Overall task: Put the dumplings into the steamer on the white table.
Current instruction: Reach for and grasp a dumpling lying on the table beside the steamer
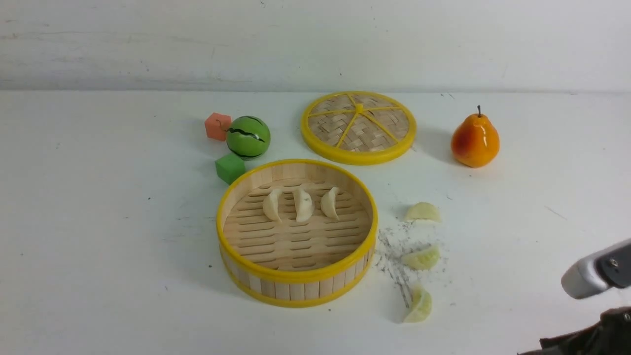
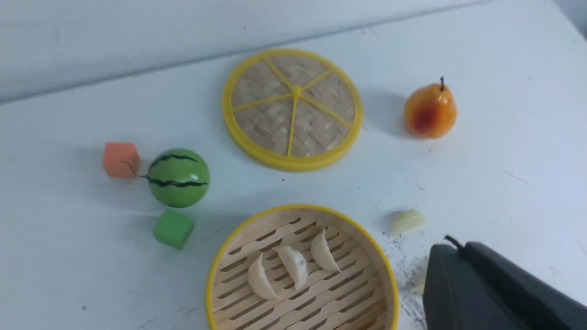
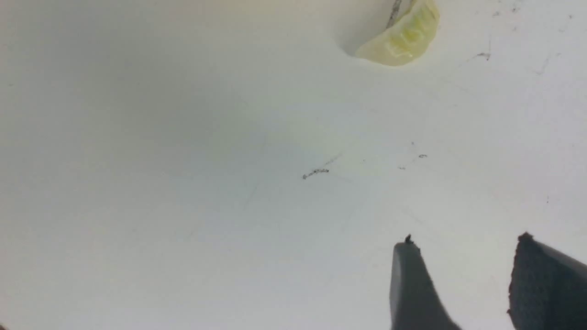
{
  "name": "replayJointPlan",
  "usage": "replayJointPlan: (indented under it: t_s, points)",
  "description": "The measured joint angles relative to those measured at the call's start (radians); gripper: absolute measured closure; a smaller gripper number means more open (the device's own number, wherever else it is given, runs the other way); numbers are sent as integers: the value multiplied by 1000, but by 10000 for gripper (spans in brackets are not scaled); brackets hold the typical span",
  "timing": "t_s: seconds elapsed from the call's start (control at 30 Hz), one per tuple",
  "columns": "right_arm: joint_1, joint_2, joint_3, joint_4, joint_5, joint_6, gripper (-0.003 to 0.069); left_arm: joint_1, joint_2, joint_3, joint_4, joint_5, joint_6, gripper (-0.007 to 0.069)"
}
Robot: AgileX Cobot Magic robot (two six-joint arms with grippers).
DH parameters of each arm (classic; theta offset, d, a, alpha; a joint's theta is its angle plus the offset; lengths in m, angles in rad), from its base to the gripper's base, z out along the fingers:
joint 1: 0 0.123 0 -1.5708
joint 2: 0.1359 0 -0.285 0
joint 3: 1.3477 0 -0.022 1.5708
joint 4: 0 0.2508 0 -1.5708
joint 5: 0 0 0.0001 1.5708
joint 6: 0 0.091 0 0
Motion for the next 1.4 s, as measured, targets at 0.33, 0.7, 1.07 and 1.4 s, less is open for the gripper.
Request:
replayJointPlan:
  t_s: [0.33, 0.7, 1.07, 1.4]
  points:
    - [0, 337, -395, -97, 109, -6, 182, 0, -529, 760, 231, -164, -162, 628]
    - [0, 749, -810, -285, 160, -132, 167, 0, -1000, 1403, 354, -239, -335, 623]
    - [0, 1139, -1168, -360, 157, -141, 167, 0, -1044, 1603, 361, -447, -344, 621]
    - [0, 1229, -1244, -336, 317, -133, 223, 0, -1050, 1671, 382, -528, -345, 619]
